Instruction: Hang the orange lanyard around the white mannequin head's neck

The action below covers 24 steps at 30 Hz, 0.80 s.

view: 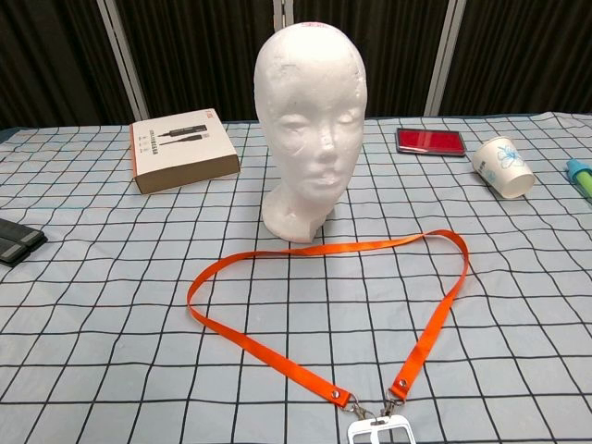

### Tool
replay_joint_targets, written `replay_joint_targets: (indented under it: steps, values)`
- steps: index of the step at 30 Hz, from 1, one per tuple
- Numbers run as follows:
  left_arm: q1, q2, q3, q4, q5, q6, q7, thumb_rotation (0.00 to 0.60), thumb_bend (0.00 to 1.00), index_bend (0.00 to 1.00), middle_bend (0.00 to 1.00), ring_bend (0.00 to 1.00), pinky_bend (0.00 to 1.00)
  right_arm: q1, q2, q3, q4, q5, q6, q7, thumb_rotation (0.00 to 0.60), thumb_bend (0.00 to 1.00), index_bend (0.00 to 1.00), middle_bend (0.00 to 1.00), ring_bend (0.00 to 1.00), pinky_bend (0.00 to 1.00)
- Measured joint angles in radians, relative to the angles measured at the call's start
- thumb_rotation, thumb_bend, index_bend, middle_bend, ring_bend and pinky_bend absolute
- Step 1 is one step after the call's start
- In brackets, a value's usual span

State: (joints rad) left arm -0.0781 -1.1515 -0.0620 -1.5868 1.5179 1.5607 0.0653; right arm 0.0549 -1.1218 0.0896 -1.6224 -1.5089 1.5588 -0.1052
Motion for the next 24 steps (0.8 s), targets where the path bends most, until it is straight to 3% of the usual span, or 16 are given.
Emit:
replay_joint_targets:
  steps: [10, 14, 18, 24]
  values:
    - [-0.006, 0.001, -0.002, -0.001, -0.007, -0.016, -0.001, 0.600, 0.00, 0.00, 0.00, 0.00, 0.00, 0.022, -0.009, -0.005, -0.007, 0.011, -0.061, -0.005, 0.600, 0.00, 0.08, 0.00, 0.00, 0.00]
    - [-0.011, -0.007, -0.003, 0.006, -0.017, -0.031, 0.007, 0.600, 0.00, 0.00, 0.00, 0.00, 0.00, 0.071, -0.012, 0.001, -0.006, 0.013, -0.138, -0.007, 0.600, 0.00, 0.22, 0.00, 0.00, 0.00]
    - [-0.017, -0.014, -0.005, 0.008, -0.027, -0.044, 0.019, 0.600, 0.00, 0.00, 0.00, 0.00, 0.00, 0.142, -0.020, 0.021, -0.004, 0.024, -0.237, -0.011, 0.600, 0.13, 0.41, 0.00, 0.00, 0.00]
    - [-0.029, -0.026, -0.019, 0.016, -0.056, -0.064, 0.050, 0.600, 0.00, 0.00, 0.00, 0.00, 0.00, 0.302, -0.093, 0.084, 0.043, 0.079, -0.425, -0.038, 0.600, 0.27, 0.49, 0.00, 0.00, 0.00]
